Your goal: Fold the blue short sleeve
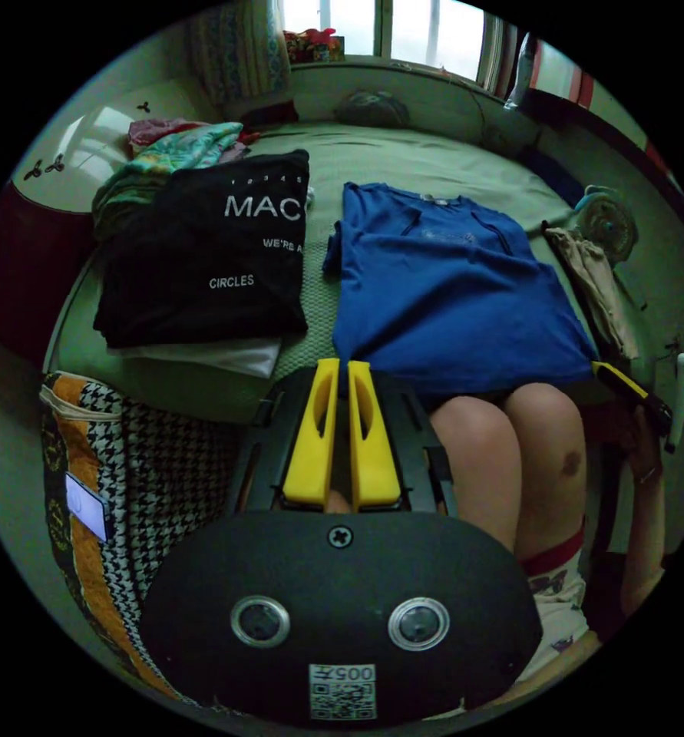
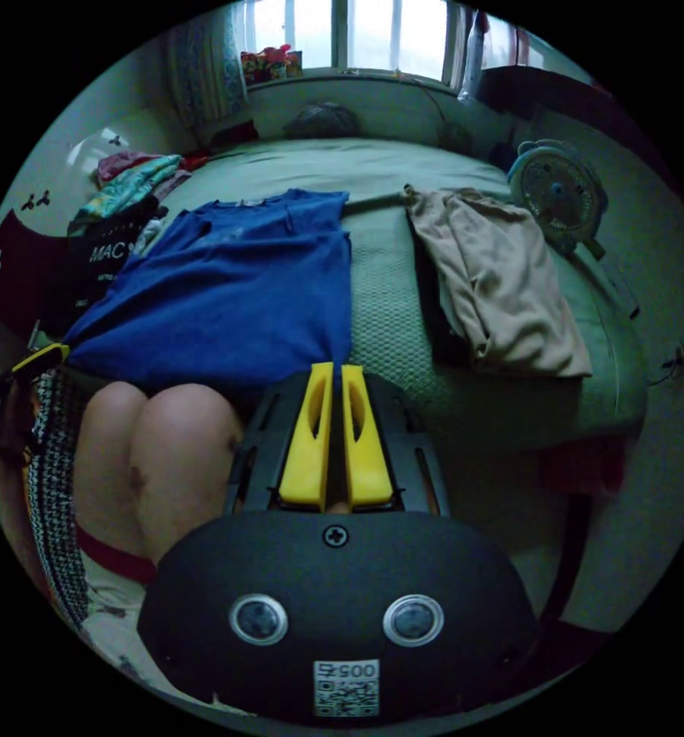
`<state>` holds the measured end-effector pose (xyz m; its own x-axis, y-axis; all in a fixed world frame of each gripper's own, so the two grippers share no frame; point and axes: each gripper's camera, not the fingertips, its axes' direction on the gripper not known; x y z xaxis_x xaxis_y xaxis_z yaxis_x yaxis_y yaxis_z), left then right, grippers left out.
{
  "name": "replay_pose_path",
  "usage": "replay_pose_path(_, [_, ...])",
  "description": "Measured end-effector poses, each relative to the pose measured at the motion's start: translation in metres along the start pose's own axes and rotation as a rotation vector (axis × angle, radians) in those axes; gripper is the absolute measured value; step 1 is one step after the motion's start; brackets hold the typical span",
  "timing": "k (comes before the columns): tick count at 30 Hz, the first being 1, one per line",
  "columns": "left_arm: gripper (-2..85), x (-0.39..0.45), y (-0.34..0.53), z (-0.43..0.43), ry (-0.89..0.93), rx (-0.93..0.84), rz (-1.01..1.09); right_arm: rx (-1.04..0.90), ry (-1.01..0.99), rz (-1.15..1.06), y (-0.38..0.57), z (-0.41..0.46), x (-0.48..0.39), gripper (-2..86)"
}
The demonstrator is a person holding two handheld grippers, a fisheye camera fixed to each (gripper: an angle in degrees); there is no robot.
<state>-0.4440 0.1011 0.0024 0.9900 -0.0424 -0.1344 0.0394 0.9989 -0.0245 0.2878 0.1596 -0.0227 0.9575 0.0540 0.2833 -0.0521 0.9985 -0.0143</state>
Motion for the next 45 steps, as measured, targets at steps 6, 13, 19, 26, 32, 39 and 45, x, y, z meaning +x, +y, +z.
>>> replay_pose_path(6, [2.2,-0.016,0.018,-0.055,0.041,0.041,0.001,0.02,0.01,-0.086,0.023,-0.072,0.001,-1.3])
replay_pose_path(13, [2.1,-0.034,0.046,-0.092,0.136,0.029,-0.028,0.02,-0.022,-0.036,0.059,-0.121,0.01,-1.3])
replay_pose_path(19, [2.4,-0.041,0.048,-0.116,0.199,0.057,0.001,0.02,-0.04,-0.001,0.074,-0.156,0.022,-1.4])
replay_pose_path(26, [2.5,-0.047,0.015,-0.098,0.179,0.01,0.002,0.006,-0.059,0.02,0.044,-0.155,0.028,-1.3])
replay_pose_path(32, [3.1,-0.05,-0.05,-0.069,0.149,0.0,0.002,-0.01,-0.025,0.005,-0.027,-0.128,0.023,-1.3])
replay_pose_path(39, [3.4,-0.056,-0.184,0.002,0.114,-0.093,0.009,-0.045,0.009,-0.038,-0.163,-0.067,0.018,-1.3])
replay_pose_path(45, [5.7,-0.051,-0.285,0.109,-0.005,-0.142,-0.105,-0.167,0.01,0.006,-0.286,0.049,0.012,1.8])
